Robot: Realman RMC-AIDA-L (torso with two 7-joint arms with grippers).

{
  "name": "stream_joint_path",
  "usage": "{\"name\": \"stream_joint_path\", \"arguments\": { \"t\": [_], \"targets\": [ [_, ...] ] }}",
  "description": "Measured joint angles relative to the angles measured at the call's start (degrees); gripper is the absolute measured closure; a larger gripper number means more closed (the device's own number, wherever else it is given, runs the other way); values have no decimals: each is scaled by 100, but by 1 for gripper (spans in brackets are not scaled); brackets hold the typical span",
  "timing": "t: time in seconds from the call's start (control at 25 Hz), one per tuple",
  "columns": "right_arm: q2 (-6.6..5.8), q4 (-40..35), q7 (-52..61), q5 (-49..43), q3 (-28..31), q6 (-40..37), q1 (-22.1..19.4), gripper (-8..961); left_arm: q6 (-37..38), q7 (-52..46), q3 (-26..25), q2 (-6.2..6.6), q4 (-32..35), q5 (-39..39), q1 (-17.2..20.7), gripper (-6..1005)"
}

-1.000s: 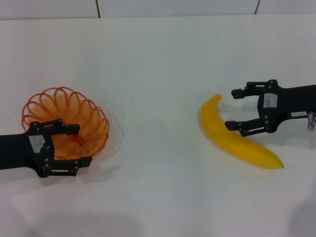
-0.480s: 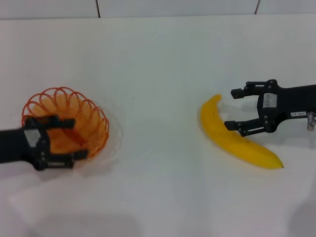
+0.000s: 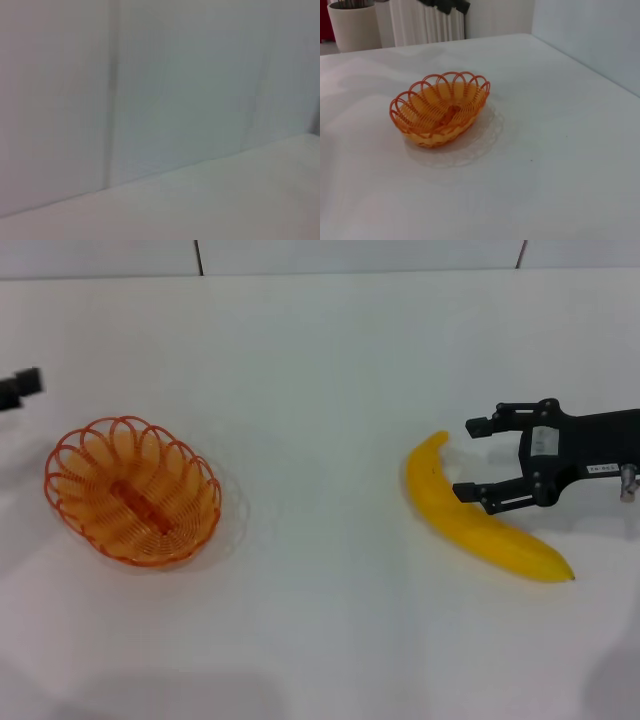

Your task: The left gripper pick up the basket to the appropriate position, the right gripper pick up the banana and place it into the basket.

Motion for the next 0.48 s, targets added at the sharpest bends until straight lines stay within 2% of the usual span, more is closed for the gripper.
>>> {"name": "stream_joint_path", "arguments": {
  "t": [0.08,0.16,0.28,0.4,0.48],
  "targets": [
    [-4,0,3,3,-1,0,4,72,-122,-446,27,116,82,192,-66,113],
    [-5,-3,8,6,-10,0,8,72,-165,-973,59,294,95,535,-225,114],
    [0,-5,1,7,-10,-5,8,72,-165,-1374,80,464,70,1030,-489,115],
    [0,-5,-7,7,-10,-7,10,72,-162,-1463,90,490,57,1602,-767,115],
    [-4,-4,-4,3,-18,-8,35,72,-196,-1488,133,423,57,2106,-959,116]
  ]
}}
